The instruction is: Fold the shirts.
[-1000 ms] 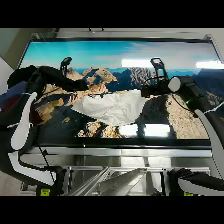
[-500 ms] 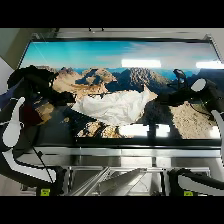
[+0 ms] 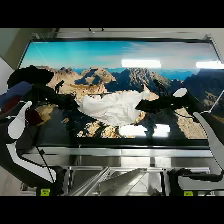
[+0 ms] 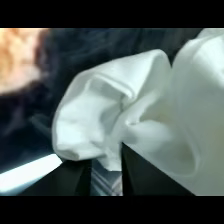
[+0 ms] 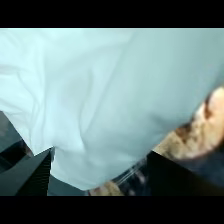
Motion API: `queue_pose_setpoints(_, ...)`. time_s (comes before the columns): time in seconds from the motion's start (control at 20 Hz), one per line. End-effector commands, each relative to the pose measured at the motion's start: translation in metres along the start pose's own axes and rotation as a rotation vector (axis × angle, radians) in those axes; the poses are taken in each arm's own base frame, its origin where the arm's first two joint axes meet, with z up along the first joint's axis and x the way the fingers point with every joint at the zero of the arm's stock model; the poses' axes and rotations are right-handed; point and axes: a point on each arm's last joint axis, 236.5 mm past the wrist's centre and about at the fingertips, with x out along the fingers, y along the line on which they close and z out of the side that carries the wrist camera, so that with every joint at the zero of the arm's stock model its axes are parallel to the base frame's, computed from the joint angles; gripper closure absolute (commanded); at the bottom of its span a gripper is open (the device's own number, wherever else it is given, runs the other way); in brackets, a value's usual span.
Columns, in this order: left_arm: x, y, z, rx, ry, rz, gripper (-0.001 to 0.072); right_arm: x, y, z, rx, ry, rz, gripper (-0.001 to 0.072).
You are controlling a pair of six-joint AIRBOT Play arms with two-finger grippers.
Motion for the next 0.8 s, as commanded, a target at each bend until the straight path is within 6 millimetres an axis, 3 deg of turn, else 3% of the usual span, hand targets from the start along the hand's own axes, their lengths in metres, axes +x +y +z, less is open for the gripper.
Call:
queue_pose_setpoints(0.0,-0.008,-0.017,0.017,0.04,-0.028,-0.029,0.0545,0.012,0.013,0.005,0.008,-0.02,0.073,0.009)
queue_pose_setpoints(0.05,-0.009,-0.021,0.02,0.054,-0.034,-0.028,0.0594,0.013,0.011,0.007,0.001,-0.026,0.069,0.0291)
queue_pose_setpoints(0.1,-0.013,-0.023,0.025,0.063,-0.046,-0.027,0.0694,0.014,0.012,0.009,-0.024,-0.036,0.075,0.0576)
queue_pose_setpoints(0.15,-0.018,-0.03,0.028,0.074,-0.05,-0.042,0.0695,0.013,0.018,0.013,-0.047,-0.053,0.1,0.0693)
queue_pose_setpoints(0.3,-0.049,-0.076,0.04,0.131,-0.095,-0.163,0.0696,-0.008,0.049,0.031,-0.08,-0.128,0.216,0.0694)
queue_pose_setpoints(0.4,-0.078,-0.1,0.036,0.223,-0.138,-0.16,0.0696,-0.048,0.089,0.034,-0.154,-0.163,0.337,0.0694)
queue_pose_setpoints(0.5,-0.116,-0.133,0.029,0.314,-0.211,-0.175,0.0696,-0.105,0.133,0.034,-0.253,-0.237,0.43,0.0694)
queue_pose_setpoints(0.55,-0.142,-0.167,0.018,0.406,-0.257,-0.235,0.0696,-0.137,0.157,0.031,-0.317,-0.292,0.455,0.0695)
queue_pose_setpoints(0.65,-0.202,-0.24,-0.018,0.582,-0.365,-0.364,0.0696,-0.21,0.212,0.018,-0.507,-0.46,0.46,0.0694)
queue_pose_setpoints(0.75,-0.271,-0.31,-0.069,0.755,-0.555,-0.409,0.0696,-0.293,0.267,-0.003,-0.701,-0.703,0.4,0.0694)
